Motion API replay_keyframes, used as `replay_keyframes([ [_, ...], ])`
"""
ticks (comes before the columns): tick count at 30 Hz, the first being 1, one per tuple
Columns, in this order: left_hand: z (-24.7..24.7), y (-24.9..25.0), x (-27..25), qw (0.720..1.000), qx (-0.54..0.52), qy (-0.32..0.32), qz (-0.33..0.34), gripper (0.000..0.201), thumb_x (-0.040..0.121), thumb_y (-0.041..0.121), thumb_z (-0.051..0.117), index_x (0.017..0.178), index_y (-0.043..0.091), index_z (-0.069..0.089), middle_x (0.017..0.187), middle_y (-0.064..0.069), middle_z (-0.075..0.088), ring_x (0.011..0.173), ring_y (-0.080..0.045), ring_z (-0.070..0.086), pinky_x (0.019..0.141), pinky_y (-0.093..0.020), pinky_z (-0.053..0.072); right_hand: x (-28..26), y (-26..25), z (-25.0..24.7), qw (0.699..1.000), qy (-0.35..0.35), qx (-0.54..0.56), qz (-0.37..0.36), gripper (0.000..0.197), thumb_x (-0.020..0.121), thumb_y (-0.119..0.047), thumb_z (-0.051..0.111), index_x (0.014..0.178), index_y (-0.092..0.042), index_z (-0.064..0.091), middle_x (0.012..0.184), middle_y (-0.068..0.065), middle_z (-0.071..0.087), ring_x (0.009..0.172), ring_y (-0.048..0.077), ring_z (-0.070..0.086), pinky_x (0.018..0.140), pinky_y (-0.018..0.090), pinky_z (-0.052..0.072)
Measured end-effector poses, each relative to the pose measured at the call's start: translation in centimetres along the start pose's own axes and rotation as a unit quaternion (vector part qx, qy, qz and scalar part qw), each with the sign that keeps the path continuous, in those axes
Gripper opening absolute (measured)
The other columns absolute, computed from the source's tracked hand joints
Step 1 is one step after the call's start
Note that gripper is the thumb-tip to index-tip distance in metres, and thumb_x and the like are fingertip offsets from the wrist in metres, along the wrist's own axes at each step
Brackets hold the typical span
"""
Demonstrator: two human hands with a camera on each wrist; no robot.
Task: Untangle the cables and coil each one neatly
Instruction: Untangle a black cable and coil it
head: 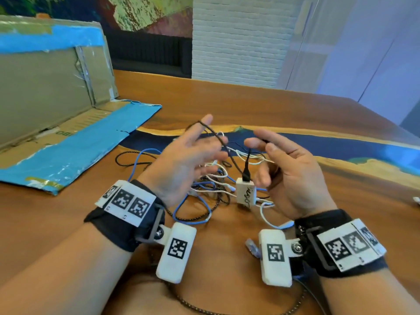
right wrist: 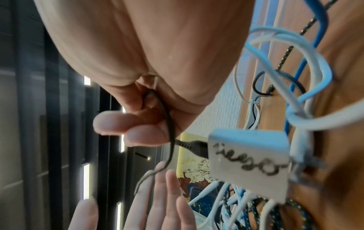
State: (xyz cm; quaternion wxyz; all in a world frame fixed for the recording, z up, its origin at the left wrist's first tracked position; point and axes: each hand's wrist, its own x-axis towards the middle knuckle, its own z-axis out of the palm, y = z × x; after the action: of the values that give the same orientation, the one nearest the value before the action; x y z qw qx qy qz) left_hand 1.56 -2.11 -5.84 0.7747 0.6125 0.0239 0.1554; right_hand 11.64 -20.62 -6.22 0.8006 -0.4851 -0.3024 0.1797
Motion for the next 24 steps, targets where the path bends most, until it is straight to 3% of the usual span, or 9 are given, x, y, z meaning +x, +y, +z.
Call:
replay_keyframes([
  [3,-0.7,0.7,0.3,0.988,-0.14,0.053,0.047,0.026,0.104,0.03,0.05,0.123,0.017,0.061,0.115,-0.002,0.074,0.114,-0.022,0.067,0.1,-0.04,0.049,0.5,-0.3,-0.7,0.998,0.048,0.027,-0.015,0.033,0.105,-0.001,0.04,0.122,-0.007,0.067,0.111,0.012,0.075,0.046,0.017,0.048,0.049,0.03,0.048],
  [5,-1.5,1.2,0.5,0.972,-0.212,0.085,0.062,0.026,0.109,0.032,0.041,0.1,0.018,0.061,0.093,0.001,0.072,0.103,-0.022,0.07,0.091,-0.037,0.053,0.9,-0.3,-1.3,0.993,0.101,0.053,-0.028,0.034,0.105,0.002,0.039,0.124,-0.007,0.066,0.109,0.01,0.076,0.053,0.018,0.054,0.055,0.032,0.054],
  [7,-2.0,1.4,0.8,0.964,-0.23,0.114,0.069,0.032,0.111,0.033,0.037,0.092,0.018,0.058,0.081,0.003,0.067,0.09,-0.02,0.072,0.083,-0.034,0.056,1.2,-0.4,-2.0,0.987,0.143,0.061,-0.036,0.036,0.105,0.003,0.038,0.125,-0.008,0.065,0.113,0.009,0.075,0.058,0.018,0.056,0.062,0.033,0.057],
  [10,-1.6,1.4,0.6,0.972,-0.19,0.128,0.048,0.039,0.111,0.036,0.033,0.089,0.016,0.058,0.063,0.004,0.048,0.058,-0.015,0.058,0.067,-0.031,0.055,1.3,-0.5,-2.5,0.989,0.147,0.019,-0.013,0.038,0.105,0.005,0.039,0.129,-0.007,0.065,0.11,0.01,0.073,0.055,0.015,0.045,0.052,0.029,0.044],
  [14,-0.4,1.3,-0.2,0.999,-0.037,0.005,-0.023,0.042,0.11,0.032,0.036,0.084,0.012,0.062,0.054,0.005,0.02,0.042,-0.011,0.018,0.044,-0.026,0.029,0.8,0.5,-1.2,0.994,0.043,-0.099,0.034,0.039,0.099,0.001,0.055,0.133,-0.015,0.064,0.093,0.008,0.067,0.049,0.014,0.035,0.043,0.026,0.03],
  [16,0.2,1.0,-0.7,0.995,0.02,-0.082,-0.047,0.041,0.107,0.03,0.041,0.083,0.01,0.068,0.054,0.004,0.017,0.045,-0.013,0.011,0.045,-0.028,0.02,0.3,0.9,-0.5,0.989,-0.039,-0.133,0.048,0.054,0.094,0.0,0.064,0.14,-0.028,0.06,0.092,0.008,0.062,0.048,0.013,0.032,0.043,0.025,0.028],
  [19,0.7,0.4,-1.2,0.981,0.038,-0.182,-0.062,0.034,0.103,0.029,0.05,0.093,0.008,0.075,0.053,0.002,0.025,0.045,-0.015,0.013,0.048,-0.031,0.026,-0.5,1.0,0.4,0.975,-0.139,-0.164,0.051,0.063,0.086,-0.012,0.074,0.137,-0.046,0.059,0.085,0.006,0.052,0.053,0.018,0.031,0.045,0.027,0.028],
  [21,0.8,0.1,-1.4,0.979,0.032,-0.194,-0.062,0.034,0.101,0.027,0.05,0.099,0.006,0.077,0.053,-0.002,0.038,0.045,-0.016,0.027,0.054,-0.033,0.039,-0.6,1.1,0.7,0.971,-0.142,-0.188,0.033,0.052,0.091,-0.011,0.071,0.135,-0.038,0.064,0.083,0.02,0.052,0.057,0.023,0.035,0.046,0.024,0.033],
  [24,0.7,0.0,-1.2,0.979,0.032,-0.195,-0.055,0.032,0.1,0.022,0.051,0.098,0.005,0.078,0.058,-0.006,0.054,0.052,-0.017,0.049,0.069,-0.035,0.054,-0.9,1.1,1.2,0.98,-0.119,-0.157,0.016,0.026,0.092,-0.006,0.071,0.119,-0.007,0.072,0.083,0.039,0.057,0.061,0.024,0.054,0.051,0.016,0.044],
])
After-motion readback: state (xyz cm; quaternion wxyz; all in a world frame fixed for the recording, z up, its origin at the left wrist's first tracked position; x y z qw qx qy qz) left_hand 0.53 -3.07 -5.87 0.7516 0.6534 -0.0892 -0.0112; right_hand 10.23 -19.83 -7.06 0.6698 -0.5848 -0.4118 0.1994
